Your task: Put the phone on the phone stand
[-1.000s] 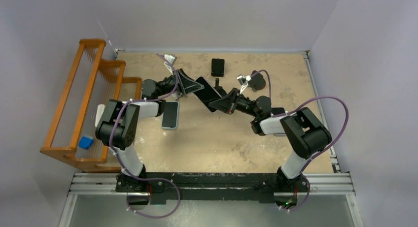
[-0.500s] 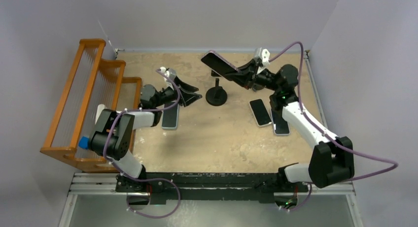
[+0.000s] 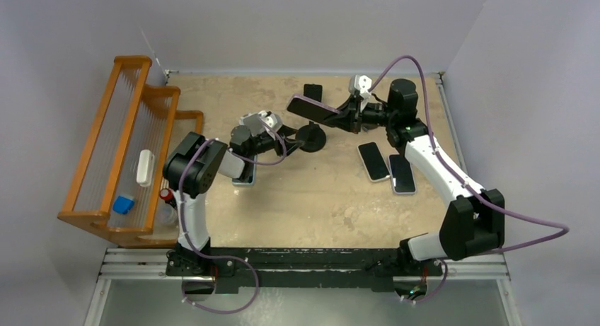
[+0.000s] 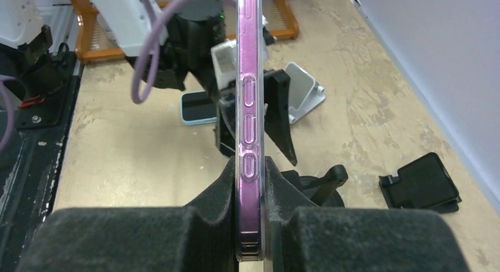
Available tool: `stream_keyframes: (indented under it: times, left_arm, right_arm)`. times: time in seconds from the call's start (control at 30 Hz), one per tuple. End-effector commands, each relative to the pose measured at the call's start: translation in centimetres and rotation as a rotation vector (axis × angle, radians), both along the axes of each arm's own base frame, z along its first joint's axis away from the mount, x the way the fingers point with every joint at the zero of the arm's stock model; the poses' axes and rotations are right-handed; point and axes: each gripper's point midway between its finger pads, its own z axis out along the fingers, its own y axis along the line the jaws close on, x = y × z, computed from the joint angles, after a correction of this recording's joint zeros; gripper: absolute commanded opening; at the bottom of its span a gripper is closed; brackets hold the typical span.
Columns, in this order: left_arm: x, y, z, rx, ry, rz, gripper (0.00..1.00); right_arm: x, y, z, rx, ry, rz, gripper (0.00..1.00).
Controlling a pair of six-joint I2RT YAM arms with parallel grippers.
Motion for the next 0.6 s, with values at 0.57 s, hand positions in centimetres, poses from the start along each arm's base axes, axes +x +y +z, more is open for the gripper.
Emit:
stream_keyframes:
  times: [0.57]
  left_arm:
    - [5.3, -4.9, -1.7, 0.022, -0.076, -0.290, 0.49]
  right_arm:
    - [0.1, 0.1, 0.7, 0.026, -0.046, 0.092, 0.00]
